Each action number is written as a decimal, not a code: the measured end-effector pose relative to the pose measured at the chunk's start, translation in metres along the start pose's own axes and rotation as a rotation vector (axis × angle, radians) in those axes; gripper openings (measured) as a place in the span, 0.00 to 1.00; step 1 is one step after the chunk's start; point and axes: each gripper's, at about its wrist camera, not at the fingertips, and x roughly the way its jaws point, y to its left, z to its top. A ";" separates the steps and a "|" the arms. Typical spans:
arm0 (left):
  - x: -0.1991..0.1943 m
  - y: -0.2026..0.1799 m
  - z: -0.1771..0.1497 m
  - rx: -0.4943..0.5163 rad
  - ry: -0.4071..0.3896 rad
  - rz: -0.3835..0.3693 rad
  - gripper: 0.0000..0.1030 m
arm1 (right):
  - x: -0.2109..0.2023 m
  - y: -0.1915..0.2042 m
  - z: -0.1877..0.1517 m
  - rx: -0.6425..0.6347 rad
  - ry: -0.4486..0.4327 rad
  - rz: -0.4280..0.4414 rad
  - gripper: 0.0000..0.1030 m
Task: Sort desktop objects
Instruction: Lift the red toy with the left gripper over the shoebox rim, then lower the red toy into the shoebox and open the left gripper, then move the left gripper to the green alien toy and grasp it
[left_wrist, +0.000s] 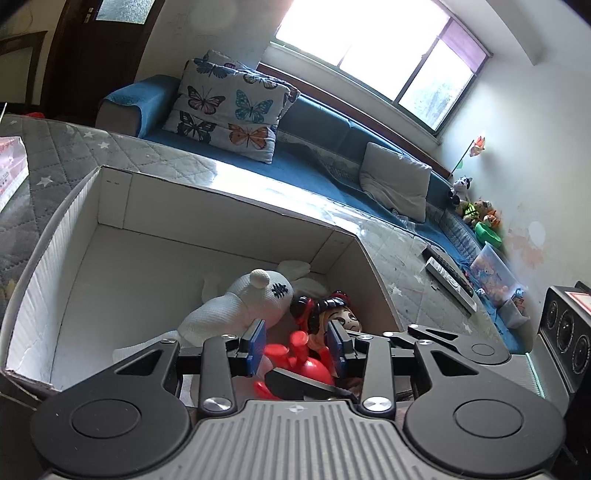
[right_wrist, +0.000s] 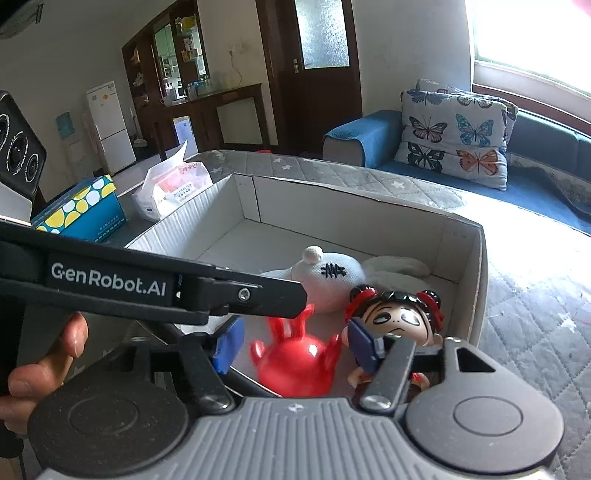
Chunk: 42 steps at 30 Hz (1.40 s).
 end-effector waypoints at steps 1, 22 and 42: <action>-0.002 0.000 0.000 0.001 -0.004 0.000 0.38 | -0.002 0.000 0.000 0.001 -0.005 -0.004 0.68; -0.085 -0.014 -0.028 0.030 -0.113 0.015 0.38 | -0.080 0.035 -0.054 -0.026 -0.170 -0.065 1.00; -0.070 -0.012 -0.067 -0.006 0.006 0.004 0.38 | -0.070 0.051 -0.087 -0.042 -0.082 0.014 1.00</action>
